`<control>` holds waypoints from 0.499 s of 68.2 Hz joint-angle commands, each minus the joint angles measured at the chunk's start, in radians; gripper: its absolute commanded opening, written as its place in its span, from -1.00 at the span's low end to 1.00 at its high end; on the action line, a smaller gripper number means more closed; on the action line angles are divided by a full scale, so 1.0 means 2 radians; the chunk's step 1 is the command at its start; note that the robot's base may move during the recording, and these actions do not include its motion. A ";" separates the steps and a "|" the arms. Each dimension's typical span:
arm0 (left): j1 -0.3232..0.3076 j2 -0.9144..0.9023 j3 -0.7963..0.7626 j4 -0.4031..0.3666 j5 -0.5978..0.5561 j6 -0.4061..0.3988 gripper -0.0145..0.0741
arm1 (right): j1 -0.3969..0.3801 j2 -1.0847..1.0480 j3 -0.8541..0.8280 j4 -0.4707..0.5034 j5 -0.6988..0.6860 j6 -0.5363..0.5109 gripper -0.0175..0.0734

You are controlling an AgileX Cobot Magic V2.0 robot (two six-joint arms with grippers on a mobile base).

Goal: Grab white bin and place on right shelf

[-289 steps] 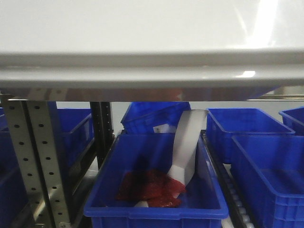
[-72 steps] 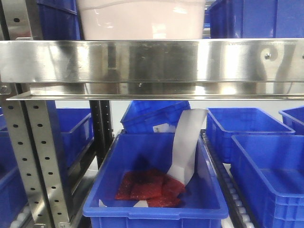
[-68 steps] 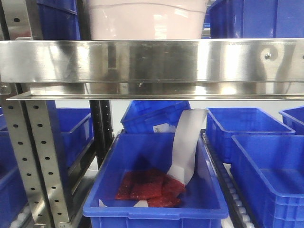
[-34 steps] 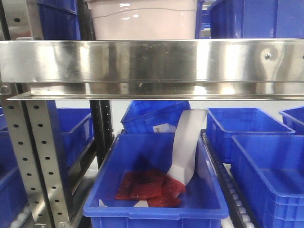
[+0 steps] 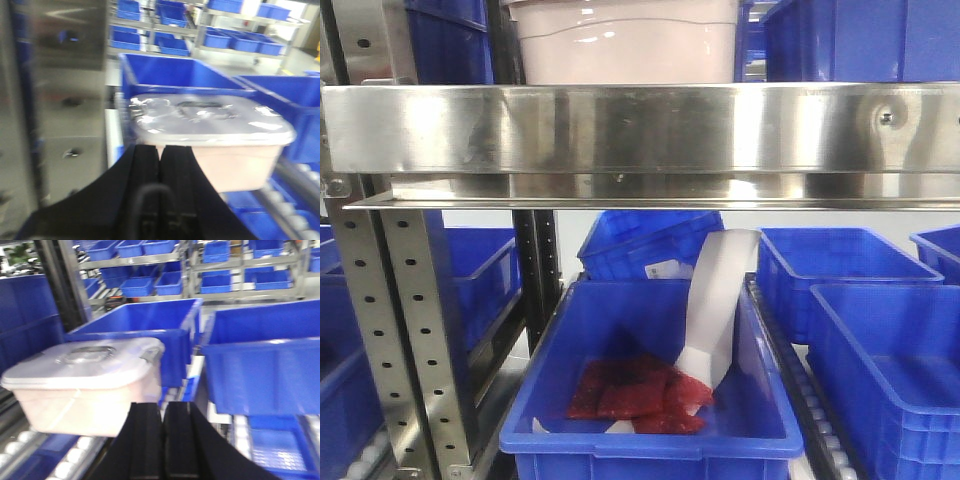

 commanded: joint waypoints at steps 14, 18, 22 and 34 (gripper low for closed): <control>-0.002 -0.106 0.130 -0.004 -0.112 -0.004 -0.94 | -0.001 -0.114 0.139 0.006 -0.120 -0.003 -0.45; -0.002 -0.132 0.174 -0.013 -0.143 -0.004 -0.94 | -0.001 -0.144 0.182 0.005 -0.131 -0.003 -0.45; -0.002 -0.157 0.211 -0.029 -0.156 -0.004 -0.94 | -0.001 -0.175 0.219 0.005 -0.148 -0.003 -0.45; -0.002 -0.243 0.316 -0.030 -0.157 -0.004 -0.94 | -0.001 -0.278 0.317 0.005 -0.193 -0.003 -0.45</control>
